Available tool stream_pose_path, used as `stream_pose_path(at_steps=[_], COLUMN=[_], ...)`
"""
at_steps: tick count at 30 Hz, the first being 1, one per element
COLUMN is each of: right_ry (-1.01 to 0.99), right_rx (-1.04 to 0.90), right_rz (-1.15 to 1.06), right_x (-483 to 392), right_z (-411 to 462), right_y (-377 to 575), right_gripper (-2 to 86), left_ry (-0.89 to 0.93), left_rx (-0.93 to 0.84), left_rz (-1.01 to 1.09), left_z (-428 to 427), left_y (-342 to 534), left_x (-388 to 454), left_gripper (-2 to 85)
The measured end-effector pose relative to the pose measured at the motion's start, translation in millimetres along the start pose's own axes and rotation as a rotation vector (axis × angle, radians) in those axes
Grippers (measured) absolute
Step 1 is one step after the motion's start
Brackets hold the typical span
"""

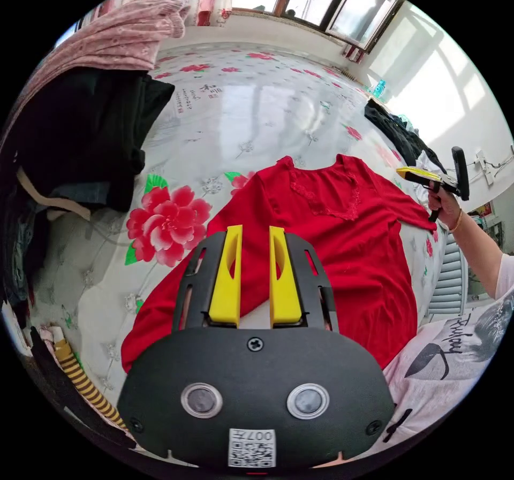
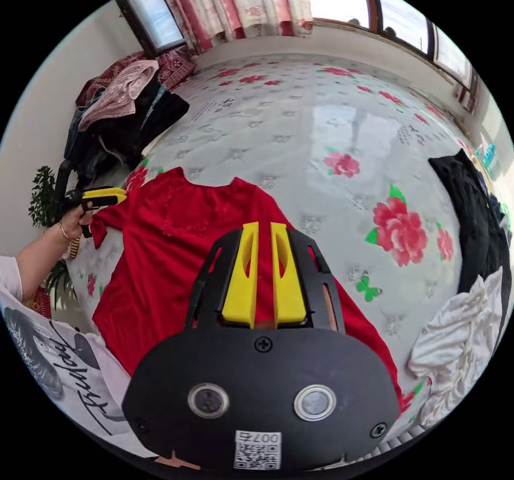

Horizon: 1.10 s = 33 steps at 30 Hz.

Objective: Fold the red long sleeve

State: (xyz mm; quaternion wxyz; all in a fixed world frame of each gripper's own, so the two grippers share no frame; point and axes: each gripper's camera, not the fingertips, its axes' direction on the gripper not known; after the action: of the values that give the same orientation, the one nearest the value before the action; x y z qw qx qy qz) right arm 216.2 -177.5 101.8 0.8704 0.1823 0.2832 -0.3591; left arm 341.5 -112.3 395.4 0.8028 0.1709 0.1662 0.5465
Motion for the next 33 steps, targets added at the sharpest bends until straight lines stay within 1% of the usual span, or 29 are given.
stream_pose_path(at_steps=[2,3,4,5,6,7,8,13,17,19,21,23,25,26,28,32,33], right_ry=[-0.005,0.015,0.052,0.079,0.111,0.189,0.198,0.158,0.076,0.045,0.015,0.002,-0.009,-0.019,-0.034,-0.089,-0.121], right_rx=[-0.048,-0.088,-0.125,-0.149,-0.065,-0.054,-0.029,-0.050,-0.061,0.073,0.106,0.081,0.011,-0.010,-0.078,-0.163,-0.198], right_rz=[-0.022,-0.031,-0.039,-0.045,-0.089,-0.096,-0.109,-0.076,0.017,0.001,-0.013,-0.026,-0.026,-0.027,-0.082,-0.118,-0.116], right_x=[-25,-36,-42,-44,-47,-43,-42,-29,-26,-38,-49,-61,-81,-88,-125,-178,-192], right_z=[35,56,73,82,77,82,81,75,46,-6,-40,-63,-84,-89,-108,-123,-122], right_y=[-24,-34,-39,-39,-36,-38,-40,-65,-58,-26,10,51,111,126,184,250,267], right_gripper=[1.0,0.8,0.6,0.5,0.2,0.1,0.1,0.0,0.2,0.3,0.5,0.7,0.9,0.9,1.1,1.5,1.7], left_ry=[0.037,0.005,-0.041,-0.043,-0.032,-0.027,-0.026,-0.069,-0.040,-0.040,-0.044,-0.024,0.012,0.017,0.027,0.081,0.082], left_rx=[-0.041,-0.054,0.010,0.004,0.016,0.025,0.027,0.056,0.051,0.149,0.174,0.161,0.089,0.065,-0.006,-0.086,-0.141], left_rz=[-0.002,-0.017,-0.013,-0.016,-0.014,-0.008,-0.005,0.019,-0.080,-0.046,-0.024,-0.015,-0.007,-0.005,0.009,0.022,0.027], left_z=[33,46,43,45,45,45,46,42,20,-25,-55,-76,-90,-93,-106,-116,-108], left_y=[-21,-30,-34,-37,-44,-51,-55,-72,-59,-24,14,59,121,136,193,257,272], left_x=[10,12,11,8,1,-5,-8,-13,-20,-10,-1,8,22,26,44,66,71], left_gripper=[7.1,4.6,3.4,3.5,3.4,3.2,3.2,3.6,4.9,5.2,5.5,5.9,6.2,6.3,6.5,6.6,6.5])
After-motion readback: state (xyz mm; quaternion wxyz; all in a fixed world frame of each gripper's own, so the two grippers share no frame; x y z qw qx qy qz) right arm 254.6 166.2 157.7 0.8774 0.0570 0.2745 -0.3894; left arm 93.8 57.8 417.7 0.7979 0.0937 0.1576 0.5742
